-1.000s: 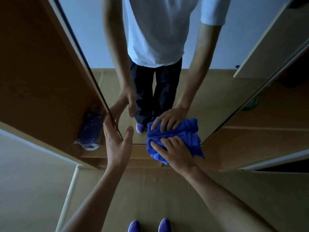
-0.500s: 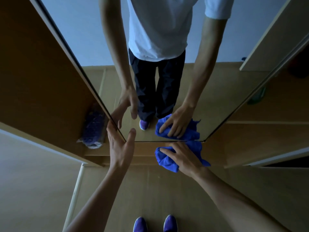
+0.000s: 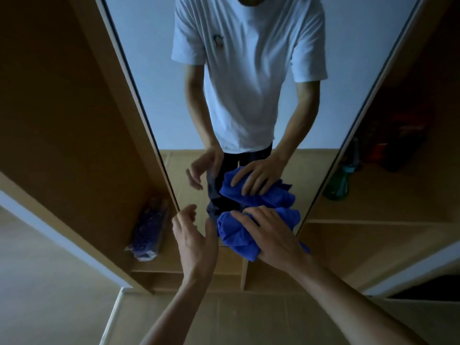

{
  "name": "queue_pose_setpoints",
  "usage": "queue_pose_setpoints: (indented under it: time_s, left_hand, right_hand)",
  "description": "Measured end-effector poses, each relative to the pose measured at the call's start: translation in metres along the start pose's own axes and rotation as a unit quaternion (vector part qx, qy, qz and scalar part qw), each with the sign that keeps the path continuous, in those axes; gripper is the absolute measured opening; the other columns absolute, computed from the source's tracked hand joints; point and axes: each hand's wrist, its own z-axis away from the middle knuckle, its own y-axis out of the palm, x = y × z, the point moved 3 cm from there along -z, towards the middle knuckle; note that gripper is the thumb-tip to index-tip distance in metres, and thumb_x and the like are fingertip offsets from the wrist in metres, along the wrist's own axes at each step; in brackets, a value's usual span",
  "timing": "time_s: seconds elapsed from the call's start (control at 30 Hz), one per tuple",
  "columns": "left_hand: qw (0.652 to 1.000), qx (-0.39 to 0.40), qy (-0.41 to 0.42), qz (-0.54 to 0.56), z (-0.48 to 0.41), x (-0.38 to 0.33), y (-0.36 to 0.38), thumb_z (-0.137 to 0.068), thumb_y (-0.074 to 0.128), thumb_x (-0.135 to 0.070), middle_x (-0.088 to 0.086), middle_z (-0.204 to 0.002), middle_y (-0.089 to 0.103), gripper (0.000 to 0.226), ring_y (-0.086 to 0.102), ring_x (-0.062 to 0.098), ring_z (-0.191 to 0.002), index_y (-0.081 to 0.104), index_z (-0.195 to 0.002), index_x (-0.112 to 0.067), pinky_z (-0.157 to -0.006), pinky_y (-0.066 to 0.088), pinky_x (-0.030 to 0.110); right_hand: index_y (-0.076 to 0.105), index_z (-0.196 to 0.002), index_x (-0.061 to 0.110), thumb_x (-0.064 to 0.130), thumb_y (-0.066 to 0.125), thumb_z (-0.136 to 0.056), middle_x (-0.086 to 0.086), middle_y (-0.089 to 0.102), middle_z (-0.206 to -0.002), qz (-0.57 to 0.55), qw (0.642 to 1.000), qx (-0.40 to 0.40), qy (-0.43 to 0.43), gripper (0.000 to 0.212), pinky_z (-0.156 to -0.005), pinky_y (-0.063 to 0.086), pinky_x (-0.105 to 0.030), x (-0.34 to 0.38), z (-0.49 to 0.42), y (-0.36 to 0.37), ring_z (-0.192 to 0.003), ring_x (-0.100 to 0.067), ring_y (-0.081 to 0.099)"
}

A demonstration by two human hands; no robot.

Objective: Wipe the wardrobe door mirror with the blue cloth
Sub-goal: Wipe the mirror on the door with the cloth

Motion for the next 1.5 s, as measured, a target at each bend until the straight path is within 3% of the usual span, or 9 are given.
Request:
queue_pose_setpoints:
  time_s: [0.17,0.3,0.4,0.53,0.63,0.83,1.0,1.3,1.5]
  left_hand:
    - [0.979,0.128,0.156,0.024,0.002,-0.062,-0.004,-0.104,0.047,-0.042,-0.017,-0.126,0.052,0.026,0.053,-0.001,-0.118,0.049,-0.130,-0.039,-0.090,0.040,0.004]
    - [0.954,0.176,0.242,0.020,-0.009,-0.108,-0.013,-0.093,0.046,-0.071,-0.016,-0.151,0.041,0.073,0.038,-0.005,-0.139,0.040,-0.151,-0.027,-0.103,0.030,0.001]
    - [0.935,0.206,0.288,0.014,-0.024,-0.136,-0.016,-0.082,0.055,-0.082,-0.016,-0.162,0.026,0.097,0.025,-0.001,-0.149,0.022,-0.159,-0.033,-0.117,0.030,0.016]
    - [0.922,0.194,0.334,0.037,-0.038,-0.178,-0.023,-0.078,0.068,-0.075,-0.017,-0.159,0.027,0.100,0.028,0.005,-0.149,0.017,-0.157,-0.043,-0.117,0.041,0.038]
    - [0.908,0.178,0.372,0.072,-0.044,-0.208,-0.032,-0.077,0.072,-0.069,-0.017,-0.158,0.029,0.100,0.028,0.006,-0.150,0.020,-0.157,-0.040,-0.118,0.037,0.030]
    - [0.888,0.126,0.437,0.069,-0.048,-0.277,-0.056,-0.075,0.076,-0.056,-0.009,-0.144,0.041,0.095,0.043,0.009,-0.137,0.036,-0.153,-0.019,-0.108,0.046,0.028]
    - [0.856,0.017,0.516,0.034,-0.060,-0.343,-0.080,-0.074,0.088,-0.022,0.005,-0.129,0.059,0.072,0.056,0.020,-0.117,0.055,-0.137,-0.007,-0.097,0.049,0.032]
    - [0.813,-0.060,0.578,0.023,-0.079,-0.428,-0.097,-0.077,0.084,-0.012,0.002,-0.115,0.058,0.050,0.056,0.012,-0.092,0.060,-0.121,-0.007,-0.077,0.040,0.007]
    - [0.808,-0.096,0.580,-0.043,-0.090,-0.478,-0.106,-0.086,0.077,-0.027,-0.002,-0.124,0.060,0.052,0.058,0.018,-0.104,0.052,-0.130,-0.015,-0.076,0.054,0.037]
  right_hand:
    - [0.045,-0.140,0.009,0.027,0.067,-0.090,-0.005,0.060,-0.120,-0.002,0.996,-0.084,0.034,0.058,-0.093,0.048,-0.032,0.005,-0.016,-0.066,-0.106,-0.021,0.058]
    - [0.048,-0.132,0.011,0.021,0.073,-0.083,-0.004,0.063,-0.115,0.032,0.989,-0.135,0.043,0.055,-0.087,0.052,-0.028,0.006,-0.028,-0.122,-0.103,-0.018,0.059]
    - [0.051,-0.130,0.007,0.023,0.070,-0.079,-0.007,0.063,-0.115,0.079,0.985,-0.149,0.032,0.056,-0.084,0.055,-0.032,0.012,-0.038,-0.167,-0.102,-0.022,0.061]
    - [0.059,-0.126,0.000,0.020,0.081,-0.070,-0.011,0.065,-0.112,0.128,0.978,-0.163,0.020,0.063,-0.080,0.057,-0.040,0.020,-0.047,-0.222,-0.097,-0.028,0.063]
    - [0.063,-0.122,-0.001,0.021,0.079,-0.069,-0.011,0.066,-0.109,0.162,0.970,-0.180,0.002,0.060,-0.079,0.056,-0.043,0.028,-0.056,-0.258,-0.093,-0.029,0.063]
    - [0.066,-0.115,0.000,0.026,0.040,-0.075,-0.010,0.068,-0.103,0.228,0.938,-0.250,-0.071,0.054,-0.076,0.056,-0.041,0.039,-0.071,-0.320,-0.090,-0.028,0.064]
    - [0.058,-0.129,-0.002,-0.003,0.066,-0.072,-0.015,0.066,-0.116,0.278,0.909,-0.302,-0.075,0.058,-0.091,0.053,-0.048,0.031,-0.089,-0.371,-0.102,-0.033,0.063]
    - [0.051,-0.139,0.014,0.031,0.073,-0.084,-0.003,0.064,-0.121,0.336,0.868,-0.363,-0.032,0.062,-0.097,0.046,-0.041,0.012,-0.097,-0.456,-0.108,-0.025,0.059]
    - [0.053,-0.135,0.011,0.032,0.083,-0.080,-0.008,0.066,-0.119,0.394,0.838,-0.377,-0.019,0.065,-0.093,0.050,-0.046,0.011,-0.111,-0.501,-0.107,-0.030,0.061]
